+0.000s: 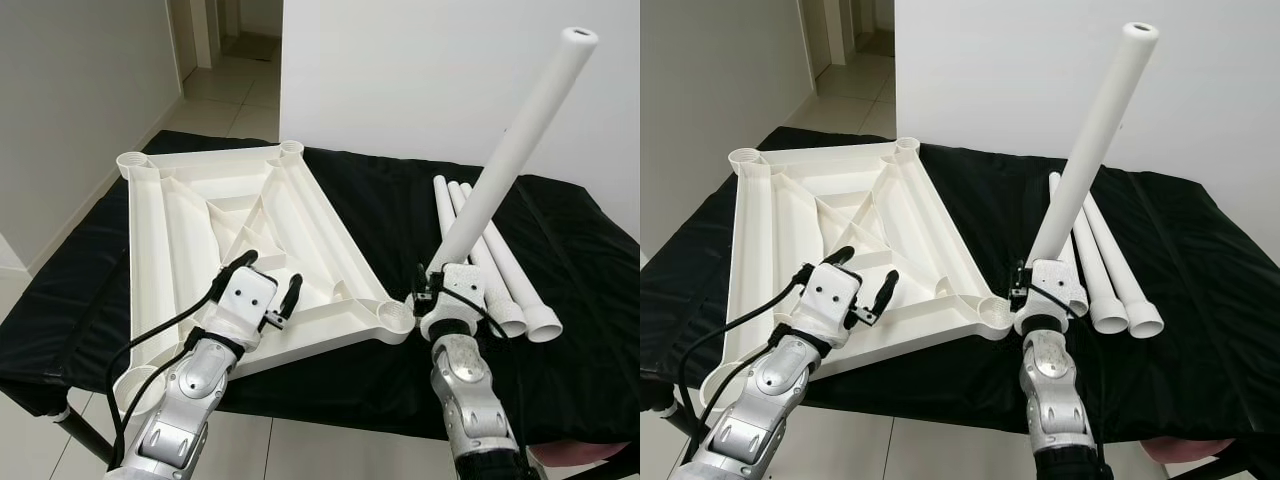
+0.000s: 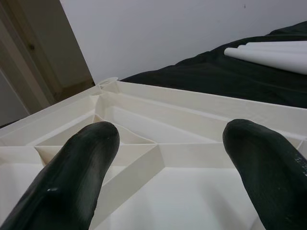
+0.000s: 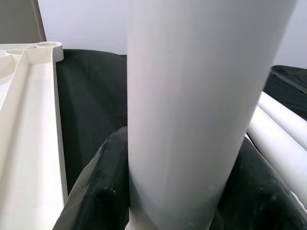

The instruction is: Building children table

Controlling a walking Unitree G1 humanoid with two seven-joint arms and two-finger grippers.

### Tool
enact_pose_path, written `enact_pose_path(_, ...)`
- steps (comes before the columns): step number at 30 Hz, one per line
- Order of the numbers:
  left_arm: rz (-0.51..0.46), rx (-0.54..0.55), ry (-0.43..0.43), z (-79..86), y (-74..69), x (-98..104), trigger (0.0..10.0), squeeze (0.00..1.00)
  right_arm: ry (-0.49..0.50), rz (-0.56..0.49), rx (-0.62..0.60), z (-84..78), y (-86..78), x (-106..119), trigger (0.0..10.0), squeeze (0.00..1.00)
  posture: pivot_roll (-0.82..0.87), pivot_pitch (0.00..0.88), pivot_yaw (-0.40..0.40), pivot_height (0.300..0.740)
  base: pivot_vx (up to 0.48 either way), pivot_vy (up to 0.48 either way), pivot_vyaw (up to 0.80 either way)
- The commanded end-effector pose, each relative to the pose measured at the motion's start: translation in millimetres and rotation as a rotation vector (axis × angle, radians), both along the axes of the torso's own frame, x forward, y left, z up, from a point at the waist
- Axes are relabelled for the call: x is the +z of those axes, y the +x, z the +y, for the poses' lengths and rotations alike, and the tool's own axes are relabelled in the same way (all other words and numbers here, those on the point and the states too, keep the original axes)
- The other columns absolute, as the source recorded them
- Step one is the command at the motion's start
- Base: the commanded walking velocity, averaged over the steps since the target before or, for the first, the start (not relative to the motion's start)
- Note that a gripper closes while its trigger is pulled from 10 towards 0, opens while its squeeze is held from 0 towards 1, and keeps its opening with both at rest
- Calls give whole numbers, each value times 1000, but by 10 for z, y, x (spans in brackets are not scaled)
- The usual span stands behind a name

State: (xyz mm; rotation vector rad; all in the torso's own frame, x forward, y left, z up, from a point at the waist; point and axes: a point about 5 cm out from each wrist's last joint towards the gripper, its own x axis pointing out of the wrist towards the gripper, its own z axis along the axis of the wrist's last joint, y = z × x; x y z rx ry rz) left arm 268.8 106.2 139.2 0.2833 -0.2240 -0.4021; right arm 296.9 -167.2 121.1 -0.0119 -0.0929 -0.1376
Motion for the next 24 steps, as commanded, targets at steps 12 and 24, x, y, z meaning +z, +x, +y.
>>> enact_pose_path(12, 3, 3, -1, -2, 6, 17, 10000, 0, 3, -33, 54, -144, -3, -148, 10000, 0, 19, 0, -42, 740, 0, 0, 0)
enact_pose_path(24, -7, -10, -19, -16, 12, 71, 10000, 0, 25, -116, 74, -32, -80, -5, 10000, 0, 33, 0, -27, 740, 0, 0, 0)
